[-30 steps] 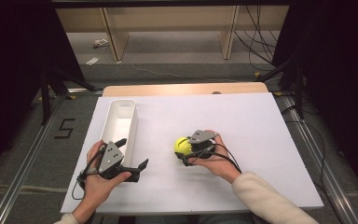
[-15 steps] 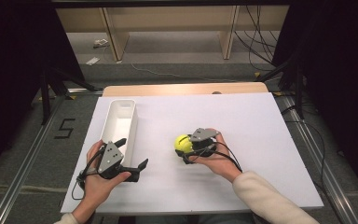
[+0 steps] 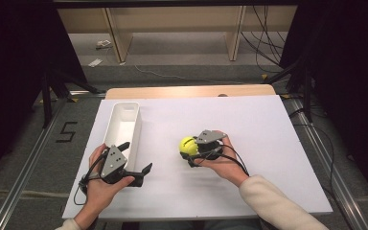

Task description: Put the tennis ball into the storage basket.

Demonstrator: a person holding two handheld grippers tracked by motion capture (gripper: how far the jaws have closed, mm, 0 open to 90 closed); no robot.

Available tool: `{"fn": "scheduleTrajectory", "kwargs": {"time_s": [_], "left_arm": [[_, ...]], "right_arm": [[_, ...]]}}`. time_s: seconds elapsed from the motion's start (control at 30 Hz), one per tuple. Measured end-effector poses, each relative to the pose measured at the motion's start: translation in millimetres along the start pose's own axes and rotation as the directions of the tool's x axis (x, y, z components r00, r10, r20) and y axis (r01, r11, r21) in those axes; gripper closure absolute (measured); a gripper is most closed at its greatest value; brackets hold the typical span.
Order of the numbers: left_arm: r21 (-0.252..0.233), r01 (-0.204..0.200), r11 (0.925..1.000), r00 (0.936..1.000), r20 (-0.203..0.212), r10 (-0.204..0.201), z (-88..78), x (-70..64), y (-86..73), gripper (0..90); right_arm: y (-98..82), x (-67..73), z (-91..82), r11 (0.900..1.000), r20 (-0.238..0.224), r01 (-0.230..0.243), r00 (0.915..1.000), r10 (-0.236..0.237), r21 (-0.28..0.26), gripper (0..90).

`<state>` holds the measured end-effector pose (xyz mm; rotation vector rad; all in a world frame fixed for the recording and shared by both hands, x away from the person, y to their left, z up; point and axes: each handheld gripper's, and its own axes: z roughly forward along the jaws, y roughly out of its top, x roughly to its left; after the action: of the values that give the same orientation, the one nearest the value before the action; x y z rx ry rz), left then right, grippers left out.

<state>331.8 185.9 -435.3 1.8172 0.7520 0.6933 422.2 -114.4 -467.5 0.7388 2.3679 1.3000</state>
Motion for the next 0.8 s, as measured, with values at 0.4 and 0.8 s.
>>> {"fn": "scheduleTrajectory", "kwargs": {"time_s": [0.4,0.8], "left_arm": [[0.001,-0.001,1.0,1.0,0.001,0.001,0.5,0.0,-0.3,0.0],[0.0,-0.001,1.0,1.0,0.001,0.001,0.6,0.2,-0.4,0.0]], "right_arm": [[4.2,-0.4,-1.7,1.0,0.002,-0.007,1.0,0.007,-0.014,26.0],[11.3,0.6,-2.1,0.999,-0.003,-0.003,1.0,0.003,-0.037,26.1]]}}
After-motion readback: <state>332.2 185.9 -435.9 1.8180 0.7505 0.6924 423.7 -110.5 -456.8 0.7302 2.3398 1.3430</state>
